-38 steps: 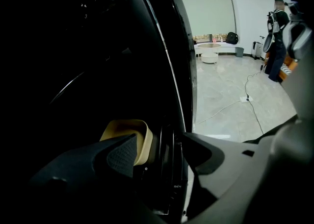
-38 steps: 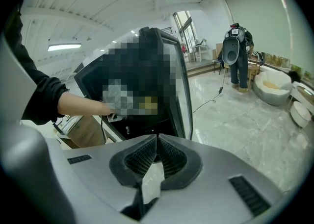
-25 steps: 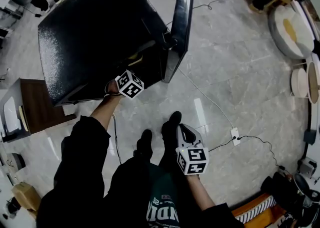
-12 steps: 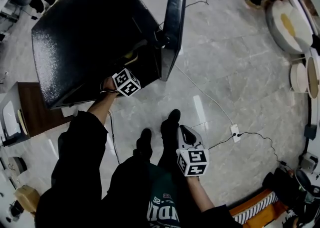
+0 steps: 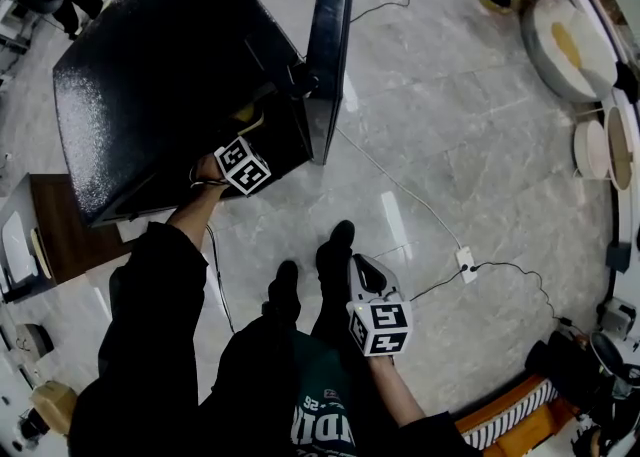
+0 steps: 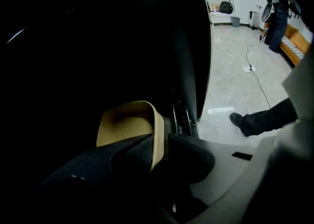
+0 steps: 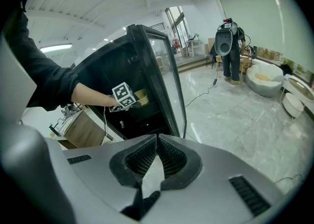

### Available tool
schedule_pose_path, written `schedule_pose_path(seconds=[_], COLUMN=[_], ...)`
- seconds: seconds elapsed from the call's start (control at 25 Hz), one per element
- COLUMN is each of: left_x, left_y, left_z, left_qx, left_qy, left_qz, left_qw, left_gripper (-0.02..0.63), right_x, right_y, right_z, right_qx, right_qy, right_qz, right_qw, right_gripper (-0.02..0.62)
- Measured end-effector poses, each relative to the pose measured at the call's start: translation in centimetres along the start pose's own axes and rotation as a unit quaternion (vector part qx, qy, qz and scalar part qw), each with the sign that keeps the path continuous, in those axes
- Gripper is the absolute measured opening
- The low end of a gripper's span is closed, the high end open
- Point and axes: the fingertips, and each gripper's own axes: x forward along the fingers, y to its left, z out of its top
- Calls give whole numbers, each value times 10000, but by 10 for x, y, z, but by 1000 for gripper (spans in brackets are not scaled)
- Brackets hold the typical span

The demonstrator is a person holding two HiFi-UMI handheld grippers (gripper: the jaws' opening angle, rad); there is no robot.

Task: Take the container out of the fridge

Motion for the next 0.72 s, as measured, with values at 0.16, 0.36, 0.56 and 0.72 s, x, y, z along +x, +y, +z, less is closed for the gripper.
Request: schedule_pose_path(seconds=[0.16,0.36,0.56,0.72], left_x=[1,-4,-10,-19], left_y=[0,-6,-9,-9], left_z=[-3,-3,-7,-8], left_qx=[136,224,227,211], left_qy=[33,17,-5,-80], left_qz=[153,147,179,227], left_qw=[9998,9996,9996,9995], left_gripper=[47,43,38,32], right_x=[-1,-3,-3,-5], right_y=[-3,-6,-1,5], right_z=[-3,-1,0,0], right_qx=[60,72,38,16], right_qy=[10,-40,-69,-102], right_qz=[-25,-34,-17,11], right_qw=[10000,10000,10000,9999], right_gripper=[35,35,35,37])
